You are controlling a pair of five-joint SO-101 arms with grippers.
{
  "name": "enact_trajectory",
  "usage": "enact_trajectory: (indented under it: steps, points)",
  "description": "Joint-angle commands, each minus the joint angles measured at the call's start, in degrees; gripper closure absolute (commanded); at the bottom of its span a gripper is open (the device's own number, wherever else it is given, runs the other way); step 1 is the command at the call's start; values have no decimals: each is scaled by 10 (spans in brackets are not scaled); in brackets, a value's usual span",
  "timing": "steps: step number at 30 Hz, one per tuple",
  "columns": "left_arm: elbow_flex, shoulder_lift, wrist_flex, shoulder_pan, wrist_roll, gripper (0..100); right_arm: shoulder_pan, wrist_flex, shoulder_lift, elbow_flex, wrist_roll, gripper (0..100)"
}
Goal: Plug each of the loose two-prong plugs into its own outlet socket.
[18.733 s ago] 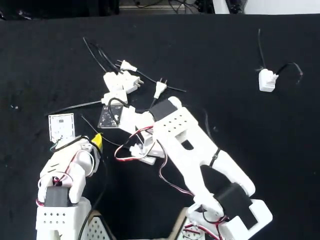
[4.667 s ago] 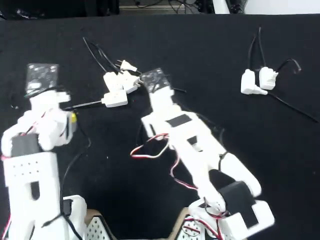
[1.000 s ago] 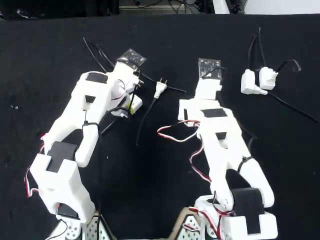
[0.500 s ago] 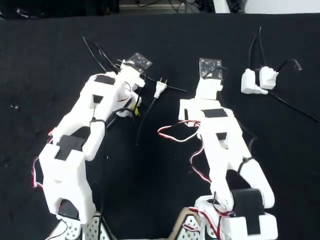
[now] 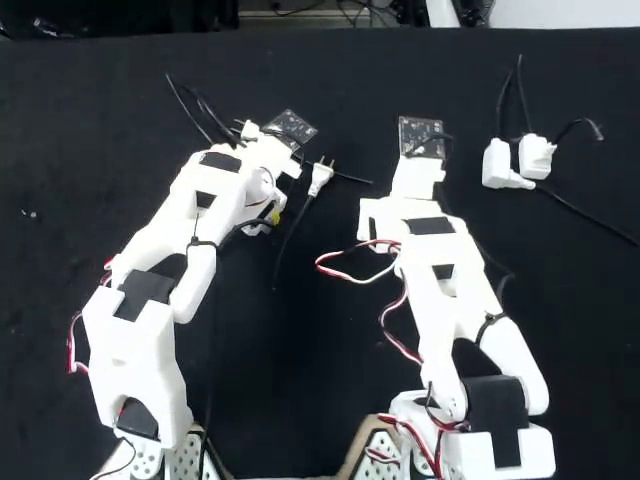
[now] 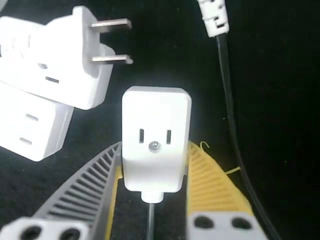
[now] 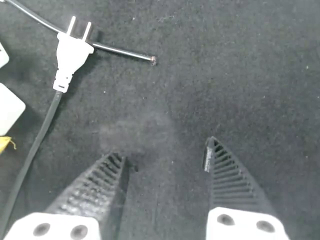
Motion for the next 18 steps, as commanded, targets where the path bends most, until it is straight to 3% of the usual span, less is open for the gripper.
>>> enact_trajectory:
  steps: [1,4,12,18]
  points:
    - [-26,-9,31,-4,6,970,9,-8,-32,-37,-4,790]
    - [-19,-48,75,-9,-4,970,8,-8,-32,-37,-4,790]
    - [55,-176,215,-7,-128,970,6,-8,-32,-38,-4,790]
    - [173,-280,227,9,-134,970,5,-8,-32,-38,-4,790]
